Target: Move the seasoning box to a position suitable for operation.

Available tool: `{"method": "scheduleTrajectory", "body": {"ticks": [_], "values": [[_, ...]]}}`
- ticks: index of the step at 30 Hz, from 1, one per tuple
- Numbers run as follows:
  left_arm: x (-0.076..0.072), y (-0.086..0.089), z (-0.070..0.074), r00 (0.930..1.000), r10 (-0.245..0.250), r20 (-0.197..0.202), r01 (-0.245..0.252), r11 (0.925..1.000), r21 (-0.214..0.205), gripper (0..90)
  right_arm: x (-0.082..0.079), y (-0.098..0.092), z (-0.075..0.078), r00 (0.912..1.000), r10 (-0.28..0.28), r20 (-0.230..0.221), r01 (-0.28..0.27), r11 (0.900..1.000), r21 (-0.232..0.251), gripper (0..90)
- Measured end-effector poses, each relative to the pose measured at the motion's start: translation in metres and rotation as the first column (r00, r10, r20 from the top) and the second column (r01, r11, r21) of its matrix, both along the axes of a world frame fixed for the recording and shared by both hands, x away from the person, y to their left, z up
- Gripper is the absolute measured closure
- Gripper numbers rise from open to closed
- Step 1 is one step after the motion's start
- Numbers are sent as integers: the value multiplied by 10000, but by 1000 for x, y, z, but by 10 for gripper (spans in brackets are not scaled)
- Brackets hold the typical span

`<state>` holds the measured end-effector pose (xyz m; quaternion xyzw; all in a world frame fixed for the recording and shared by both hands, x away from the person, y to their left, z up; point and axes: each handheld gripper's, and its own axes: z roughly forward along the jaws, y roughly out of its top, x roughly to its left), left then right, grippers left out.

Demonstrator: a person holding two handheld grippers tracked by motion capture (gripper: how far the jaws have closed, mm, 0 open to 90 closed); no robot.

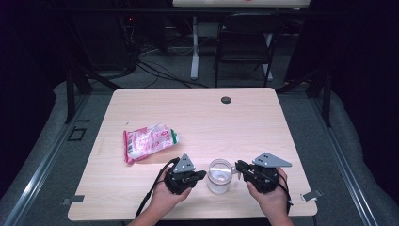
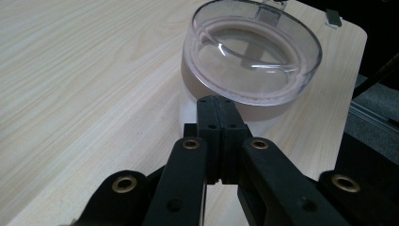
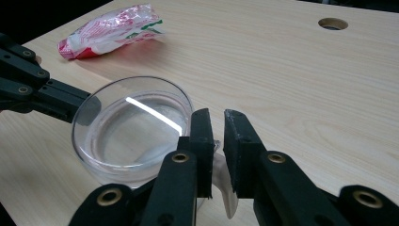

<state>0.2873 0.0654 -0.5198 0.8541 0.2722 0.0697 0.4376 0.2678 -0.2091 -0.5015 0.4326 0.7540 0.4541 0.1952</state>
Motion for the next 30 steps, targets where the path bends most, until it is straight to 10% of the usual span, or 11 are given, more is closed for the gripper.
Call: {"method": "scheduleTrajectory", "body": {"ticks": [30], "values": [[-2, -1, 6, 9998, -178, 78, 180, 9995, -267, 900, -1, -4, -3, 9999, 6, -149, 0, 9991, 416, 810]]}}
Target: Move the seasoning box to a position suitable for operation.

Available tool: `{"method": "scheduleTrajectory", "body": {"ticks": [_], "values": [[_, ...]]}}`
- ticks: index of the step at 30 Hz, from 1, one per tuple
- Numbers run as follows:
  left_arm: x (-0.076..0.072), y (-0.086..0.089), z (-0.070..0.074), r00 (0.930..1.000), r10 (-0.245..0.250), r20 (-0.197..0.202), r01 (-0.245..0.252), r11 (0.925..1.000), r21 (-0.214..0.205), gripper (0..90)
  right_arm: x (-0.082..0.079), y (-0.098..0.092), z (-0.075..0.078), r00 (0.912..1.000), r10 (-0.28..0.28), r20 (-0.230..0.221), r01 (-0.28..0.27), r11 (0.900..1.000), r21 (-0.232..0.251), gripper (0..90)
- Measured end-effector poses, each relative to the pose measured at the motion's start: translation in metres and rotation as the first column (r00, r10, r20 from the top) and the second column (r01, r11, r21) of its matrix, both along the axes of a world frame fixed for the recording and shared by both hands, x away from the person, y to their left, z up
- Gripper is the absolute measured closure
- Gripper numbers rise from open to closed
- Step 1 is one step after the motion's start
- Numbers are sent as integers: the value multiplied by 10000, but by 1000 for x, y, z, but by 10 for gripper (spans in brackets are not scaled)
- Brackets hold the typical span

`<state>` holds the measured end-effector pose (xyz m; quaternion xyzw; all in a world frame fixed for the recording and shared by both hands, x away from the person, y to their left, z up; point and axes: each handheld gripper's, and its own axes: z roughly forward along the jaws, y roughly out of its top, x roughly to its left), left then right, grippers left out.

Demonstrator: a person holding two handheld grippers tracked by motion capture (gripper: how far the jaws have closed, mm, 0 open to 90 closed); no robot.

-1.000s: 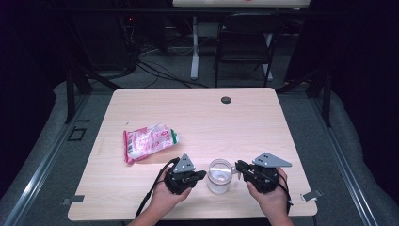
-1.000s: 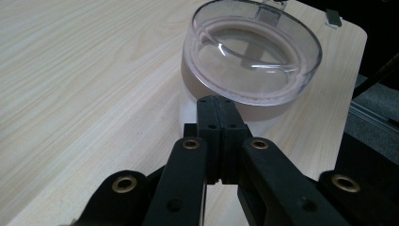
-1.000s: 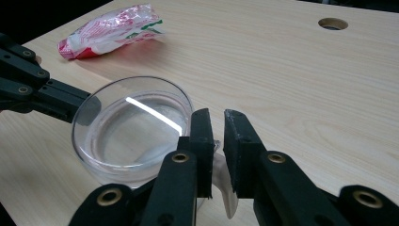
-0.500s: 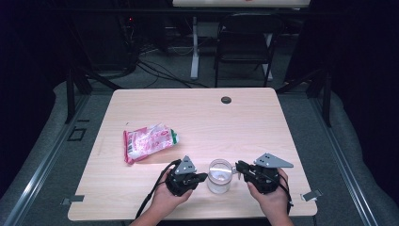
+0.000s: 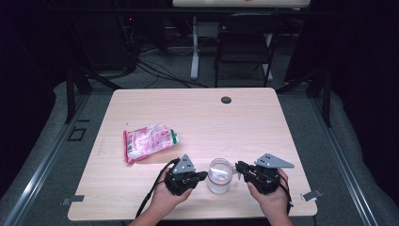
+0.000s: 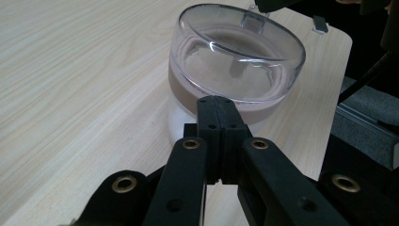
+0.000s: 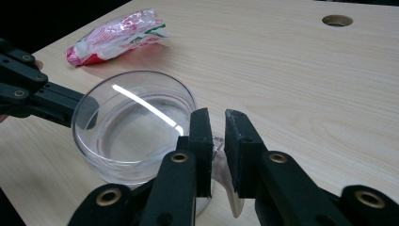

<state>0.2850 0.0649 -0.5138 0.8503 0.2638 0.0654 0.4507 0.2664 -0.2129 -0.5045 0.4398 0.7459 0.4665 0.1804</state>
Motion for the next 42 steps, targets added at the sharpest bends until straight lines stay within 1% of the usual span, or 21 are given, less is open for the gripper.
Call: {"method": "scheduleTrajectory", "body": {"ticks": [1, 5, 8, 9, 18, 20, 22, 28, 37, 39, 42], "values": [[0, 0, 1, 10000, 6, -20, -6, 10000, -10, 900, 0, 0, 0, 10000, -18, 4, 18, 10000, 50, 810], [1, 0, 7, 9999, 24, 141, -23, 10000, -91, 900, 0, -2, -1, 10000, -34, -54, 35, 9997, 225, 807], [1, -1, 9, 9996, 84, 272, -80, 9999, -117, 900, 0, -2, -2, 10000, -60, -51, 62, 9997, 244, 807], [1, -1, 10, 9997, 28, 247, -26, 9999, -97, 900, 0, -2, -2, 10000, -62, -60, 63, 9997, 240, 806], [1, -2, 17, 9995, 79, 321, -71, 9996, -256, 900, 0, -4, -2, 9999, -66, -84, 68, 9998, 211, 804], [2, -3, 18, 9994, 68, 331, -60, 9997, -239, 900, 0, -4, -2, 9999, -66, -80, 67, 9998, 209, 804], [1, -3, 19, 9994, 92, 342, -82, 9995, -308, 900, 0, -4, -2, 9999, -139, -87, 140, 9997, 209, 806], [2, -5, 21, 9995, 80, 303, -69, 9993, -377, 900, 0, -6, -3, 9998, -173, -125, 177, 9993, 322, 807], [1, -8, 25, 9993, 58, 365, -44, 9993, -379, 900, -1, -5, -3, 9997, -224, -45, 225, 9995, 203, 798], [2, -9, 26, 9991, 58, 432, -42, 9994, -356, 900, -1, -5, -3, 9998, -196, -48, 197, 9996, 207, 789], [2, -11, 29, 9990, 21, 445, -8, 9995, -302, 900, -3, -5, -2, 9999, -121, -25, 121, 9999, 35, 780]]}}
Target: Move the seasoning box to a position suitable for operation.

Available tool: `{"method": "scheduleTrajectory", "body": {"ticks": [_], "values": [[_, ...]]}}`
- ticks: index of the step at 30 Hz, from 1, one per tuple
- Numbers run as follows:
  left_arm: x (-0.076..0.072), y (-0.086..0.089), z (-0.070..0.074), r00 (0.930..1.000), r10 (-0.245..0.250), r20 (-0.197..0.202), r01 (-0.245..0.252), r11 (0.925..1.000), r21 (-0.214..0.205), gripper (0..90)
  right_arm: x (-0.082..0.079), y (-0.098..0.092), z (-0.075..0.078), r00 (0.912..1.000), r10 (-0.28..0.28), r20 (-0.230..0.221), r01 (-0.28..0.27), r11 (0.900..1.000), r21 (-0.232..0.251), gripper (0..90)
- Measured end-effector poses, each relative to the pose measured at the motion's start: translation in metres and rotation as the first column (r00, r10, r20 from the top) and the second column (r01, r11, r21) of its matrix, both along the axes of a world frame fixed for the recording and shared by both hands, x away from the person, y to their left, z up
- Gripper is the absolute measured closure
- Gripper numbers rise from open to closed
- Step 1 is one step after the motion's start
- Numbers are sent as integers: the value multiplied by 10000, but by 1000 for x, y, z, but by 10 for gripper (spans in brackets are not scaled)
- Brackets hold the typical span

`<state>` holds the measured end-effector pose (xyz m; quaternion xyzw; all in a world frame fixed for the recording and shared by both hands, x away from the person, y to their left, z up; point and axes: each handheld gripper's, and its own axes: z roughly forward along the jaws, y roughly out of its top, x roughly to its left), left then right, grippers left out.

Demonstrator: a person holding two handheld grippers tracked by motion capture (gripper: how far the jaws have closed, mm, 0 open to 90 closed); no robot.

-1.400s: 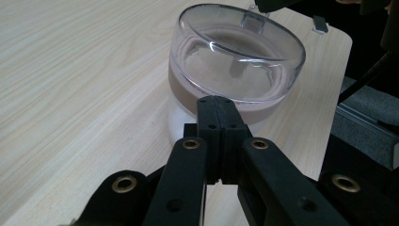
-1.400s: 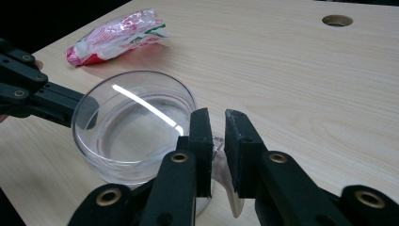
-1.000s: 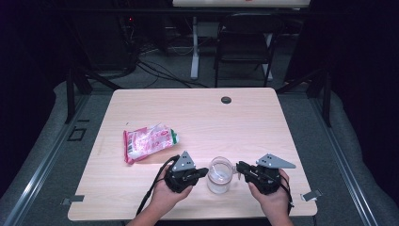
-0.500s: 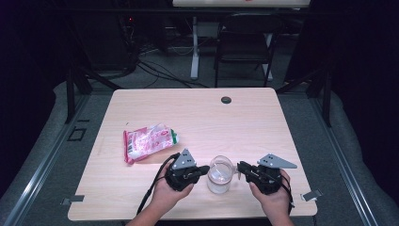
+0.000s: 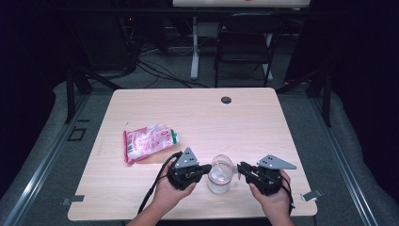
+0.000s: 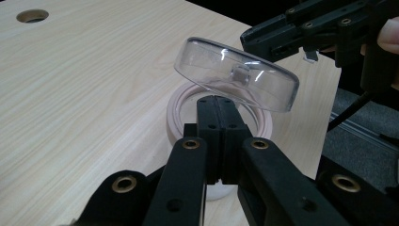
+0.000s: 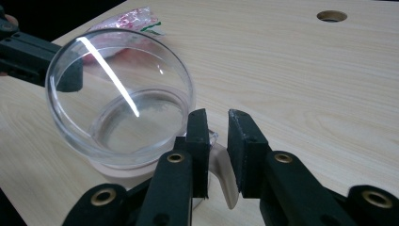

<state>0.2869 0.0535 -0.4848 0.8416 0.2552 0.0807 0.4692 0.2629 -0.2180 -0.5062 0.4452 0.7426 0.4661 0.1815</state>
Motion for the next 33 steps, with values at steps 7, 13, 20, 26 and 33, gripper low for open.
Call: {"method": "scheduleTrajectory", "body": {"ticks": [7, 13, 20, 26, 33], "values": [[1, -7, 8, 9998, -127, 135, 125, 9999, 115, 900, -13, -2, 3, 9998, 84, 186, -80, 9997, -213, 738], [4, -14, 16, 9996, -197, 191, 193, 9996, 197, 900, -24, -4, 6, 9992, 369, 176, -365, 9991, -196, 667], [6, -25, 22, 9995, -277, 174, 272, 9991, 336, 875, -32, 6, 5, 9962, 830, 276, -808, 9940, -733, 570], [6, -30, 26, 9990, -342, 277, 334, 9990, 301, 857, -33, 12, 3, 9949, 829, 567, -780, 9935, -831, 506], [7, -29, 24, 9989, -267, 395, 252, 9989, 387, 802, -29, 16, 0, 9945, 700, 775, -640, 9950, -772, 512]]}}
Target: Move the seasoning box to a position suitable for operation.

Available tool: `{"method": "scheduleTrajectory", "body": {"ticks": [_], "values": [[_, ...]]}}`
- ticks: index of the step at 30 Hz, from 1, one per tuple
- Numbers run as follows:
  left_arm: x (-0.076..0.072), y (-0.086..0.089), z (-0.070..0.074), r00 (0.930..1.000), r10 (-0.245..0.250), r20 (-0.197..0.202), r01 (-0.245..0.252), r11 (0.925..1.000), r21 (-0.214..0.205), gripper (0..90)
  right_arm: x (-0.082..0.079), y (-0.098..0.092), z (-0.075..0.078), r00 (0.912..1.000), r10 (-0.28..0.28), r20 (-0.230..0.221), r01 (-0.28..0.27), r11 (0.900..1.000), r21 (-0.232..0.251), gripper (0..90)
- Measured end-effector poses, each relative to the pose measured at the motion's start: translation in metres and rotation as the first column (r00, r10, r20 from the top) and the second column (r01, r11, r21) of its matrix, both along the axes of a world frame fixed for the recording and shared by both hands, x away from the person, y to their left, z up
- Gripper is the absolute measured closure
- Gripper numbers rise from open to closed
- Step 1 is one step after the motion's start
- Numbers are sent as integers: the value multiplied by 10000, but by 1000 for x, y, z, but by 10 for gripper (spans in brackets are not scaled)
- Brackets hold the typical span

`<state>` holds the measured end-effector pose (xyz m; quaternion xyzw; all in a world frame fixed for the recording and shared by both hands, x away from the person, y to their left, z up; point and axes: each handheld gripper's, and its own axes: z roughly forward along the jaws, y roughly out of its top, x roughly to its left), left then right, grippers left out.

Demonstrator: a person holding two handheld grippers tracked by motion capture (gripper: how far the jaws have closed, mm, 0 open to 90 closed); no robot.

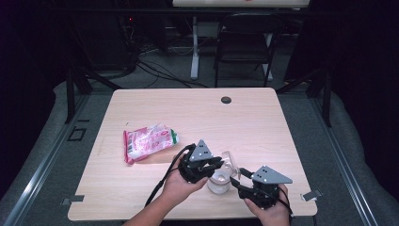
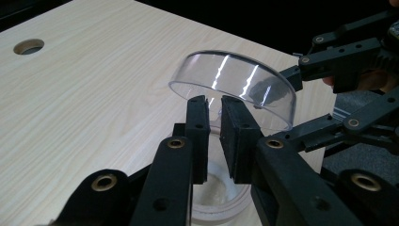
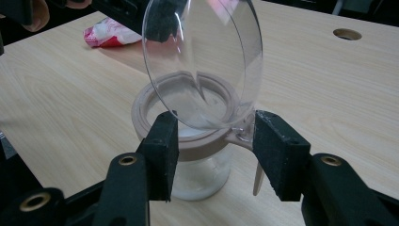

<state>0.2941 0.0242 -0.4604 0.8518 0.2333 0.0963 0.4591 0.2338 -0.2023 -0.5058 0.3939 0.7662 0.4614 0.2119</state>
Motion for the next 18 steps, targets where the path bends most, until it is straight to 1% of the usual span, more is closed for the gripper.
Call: {"method": "scheduleTrajectory", "body": {"ticks": [5, 6, 8, 10, 13, 14, 15, 16, 18], "values": [[2, 3, -5, 9999, 157, -57, -157, 9999, -19, 767, -1, 2, 0, 10000, 11, 91, -11, 10000, -48, 521], [2, 4, -6, 9998, 183, -61, -183, 9998, 30, 758, -1, 2, 0, 10000, 17, 90, -17, 10000, -41, 522], [3, 5, -9, 9995, 263, -148, -262, 9997, 25, 747, -1, 1, 0, 9999, 22, 113, -22, 10000, 4, 526], [3, 6, -13, 9994, 335, -124, -333, 9994, 87, 735, -1, 1, 0, 9999, 10, 112, -10, 10000, 31, 528], [5, 9, -18, 9990, 448, -76, -445, 9984, 335, 714, -1, 0, 0, 9999, -40, 104, 40, 10000, 55, 536], [5, 9, -20, 9986, 525, -79, -522, 9982, 292, 707, -1, 0, 0, 9999, -20, 114, 20, 10000, 57, 542], [6, 10, -21, 9986, 519, -126, -514, 9981, 353, 701, -1, 0, 0, 9999, -7, 111, 6, 10000, 57, 545], [6, 10, -23, 9981, 594, -151, -590, 9979, 286, 693, -1, 0, 0, 9999, 8, 111, -9, 10000, 50, 547], [7, 11, -25, 9981, 605, -148, -598, 9973, 431, 680, -1, 1, 0, 9999, 34, 110, -34, 10000, 53, 553]]}}
